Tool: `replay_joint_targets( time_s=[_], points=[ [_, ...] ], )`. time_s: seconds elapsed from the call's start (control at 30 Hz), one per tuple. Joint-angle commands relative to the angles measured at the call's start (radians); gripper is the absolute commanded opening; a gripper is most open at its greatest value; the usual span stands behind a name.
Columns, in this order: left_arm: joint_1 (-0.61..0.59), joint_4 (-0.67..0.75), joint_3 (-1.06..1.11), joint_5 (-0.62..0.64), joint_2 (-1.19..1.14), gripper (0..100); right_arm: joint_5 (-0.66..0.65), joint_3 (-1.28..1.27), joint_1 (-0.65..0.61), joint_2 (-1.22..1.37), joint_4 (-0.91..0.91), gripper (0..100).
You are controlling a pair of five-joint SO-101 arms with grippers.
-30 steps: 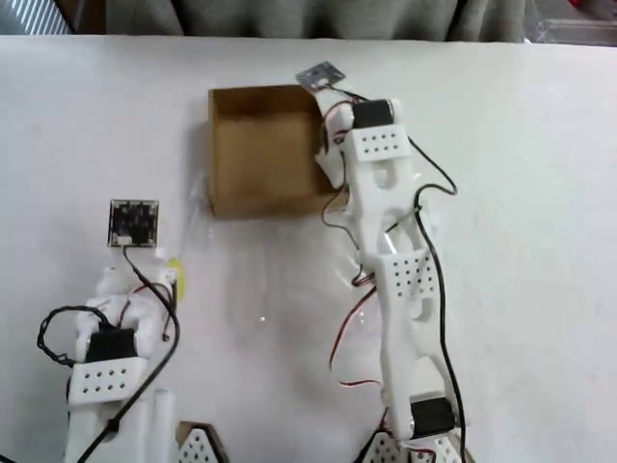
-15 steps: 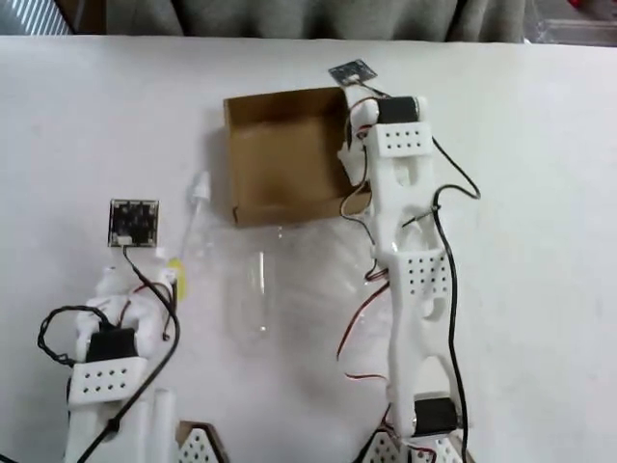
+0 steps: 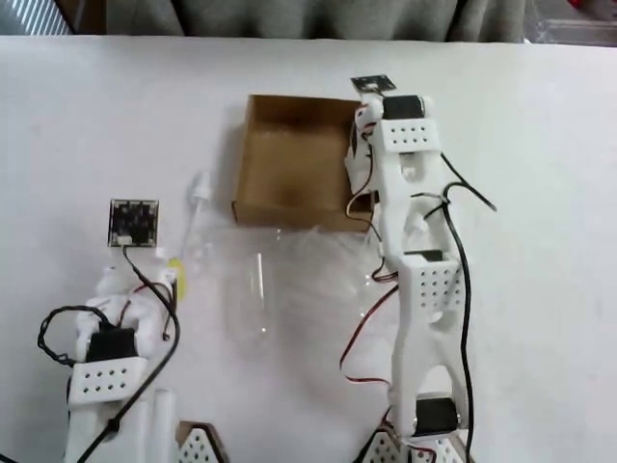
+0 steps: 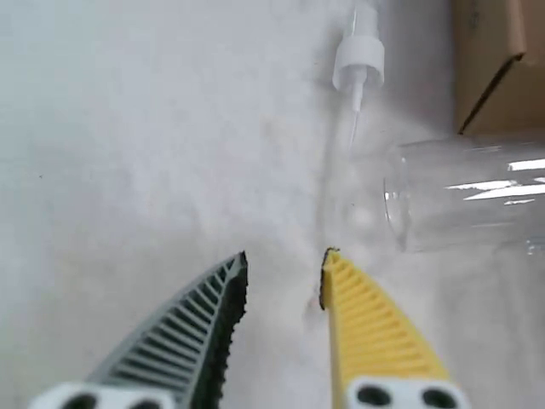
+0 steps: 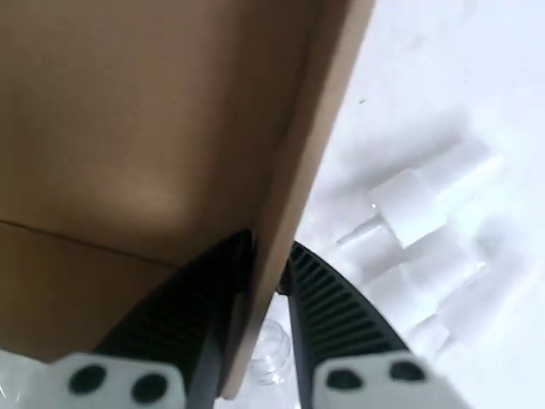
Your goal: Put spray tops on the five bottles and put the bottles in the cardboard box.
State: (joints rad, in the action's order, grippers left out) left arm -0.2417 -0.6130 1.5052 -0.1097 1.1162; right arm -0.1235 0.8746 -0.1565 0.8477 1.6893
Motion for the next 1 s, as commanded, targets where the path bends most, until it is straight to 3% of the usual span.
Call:
replay_joint_targets(
  time_s=[0.0,0.33,0.67,0.83,0.97],
  points=[
    [0.008,0.026,-0.006,0.008,0.019,16,0.009,-0.026,-0.012,-0.104,0.028,1.7],
    [0.008,0.026,-0.006,0.008,0.019,16,0.003,-0.21,-0.044,-0.194,-0.048,1.8],
    [0.008,0.026,-0.006,0.008,0.019,16,-0.009,-0.709,-0.05,-0.518,-0.377,1.7],
    [0.008,0.026,-0.006,0.008,0.019,16,-0.017,-0.756,-0.056,-0.57,-0.371,2.0],
    [0.008,0.026,-0.006,0.008,0.019,16,-0.018,-0.755,-0.058,-0.572,-0.354,15.2]
  ],
)
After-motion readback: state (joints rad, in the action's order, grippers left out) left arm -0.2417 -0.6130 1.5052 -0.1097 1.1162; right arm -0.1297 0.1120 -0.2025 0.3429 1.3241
